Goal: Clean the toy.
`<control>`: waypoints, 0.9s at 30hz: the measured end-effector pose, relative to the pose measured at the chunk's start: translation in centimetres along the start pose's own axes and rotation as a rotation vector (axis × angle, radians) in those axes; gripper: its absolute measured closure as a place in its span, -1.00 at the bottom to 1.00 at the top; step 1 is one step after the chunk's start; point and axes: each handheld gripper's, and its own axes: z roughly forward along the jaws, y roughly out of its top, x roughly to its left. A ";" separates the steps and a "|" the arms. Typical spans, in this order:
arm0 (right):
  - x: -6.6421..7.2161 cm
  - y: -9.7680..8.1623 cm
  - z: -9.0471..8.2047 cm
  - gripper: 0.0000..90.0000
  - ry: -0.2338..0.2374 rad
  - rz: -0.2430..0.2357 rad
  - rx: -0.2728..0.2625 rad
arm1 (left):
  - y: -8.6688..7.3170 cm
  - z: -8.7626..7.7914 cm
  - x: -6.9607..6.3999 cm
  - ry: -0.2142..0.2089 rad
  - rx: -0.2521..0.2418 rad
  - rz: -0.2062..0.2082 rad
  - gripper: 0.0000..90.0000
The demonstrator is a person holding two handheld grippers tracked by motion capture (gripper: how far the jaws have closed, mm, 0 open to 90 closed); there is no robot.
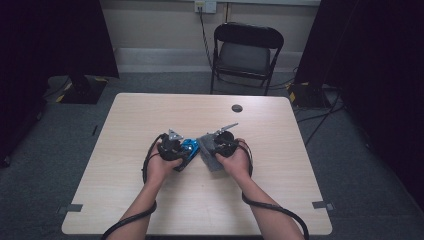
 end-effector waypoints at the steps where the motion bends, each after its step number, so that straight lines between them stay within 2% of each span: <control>1: 0.2 -0.1 0.2 0.78 -0.001 -0.008 0.005 | 0.0 0.0 0.0 0.000 -0.001 0.000 0.15; 6: 0.9 -0.3 0.9 0.78 0.004 -0.038 0.026 | -0.1 0.0 0.0 0.000 -0.001 0.004 0.15; 11: 1.4 -0.3 1.0 0.78 0.018 -0.053 0.026 | 0.0 0.0 0.0 0.001 0.001 0.006 0.15; 14: 1.9 -0.5 1.0 0.78 0.031 -0.074 0.025 | 0.0 0.0 0.0 0.001 -0.006 -0.004 0.15; 17: 2.3 -0.6 0.9 0.78 0.036 -0.098 0.025 | 0.0 0.0 0.0 0.000 0.000 0.005 0.15; 27: 2.6 -1.0 0.7 0.78 0.075 -0.103 0.025 | 0.0 0.0 0.0 0.002 -0.006 -0.004 0.15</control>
